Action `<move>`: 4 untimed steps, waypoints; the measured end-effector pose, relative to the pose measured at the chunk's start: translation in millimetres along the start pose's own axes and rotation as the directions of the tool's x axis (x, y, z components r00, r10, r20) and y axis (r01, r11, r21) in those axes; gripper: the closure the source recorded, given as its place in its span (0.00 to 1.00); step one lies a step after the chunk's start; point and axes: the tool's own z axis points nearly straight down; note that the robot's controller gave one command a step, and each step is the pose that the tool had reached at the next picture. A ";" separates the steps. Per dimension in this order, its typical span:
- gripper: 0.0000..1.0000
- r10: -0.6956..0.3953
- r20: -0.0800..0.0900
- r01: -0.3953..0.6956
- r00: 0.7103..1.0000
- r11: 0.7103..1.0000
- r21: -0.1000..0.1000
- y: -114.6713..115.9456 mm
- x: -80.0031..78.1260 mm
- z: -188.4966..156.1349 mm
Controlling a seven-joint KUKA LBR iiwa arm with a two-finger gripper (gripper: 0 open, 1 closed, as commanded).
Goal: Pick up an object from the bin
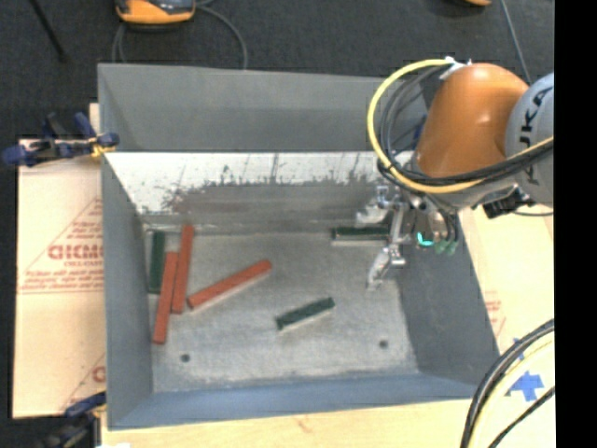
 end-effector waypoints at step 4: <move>1.00 0.141 0.006 -0.141 0.990 0.990 -0.002 39.7 43.0 119.3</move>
Offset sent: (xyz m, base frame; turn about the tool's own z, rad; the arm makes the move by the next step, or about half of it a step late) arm -0.0473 0.0396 -0.1270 -0.2004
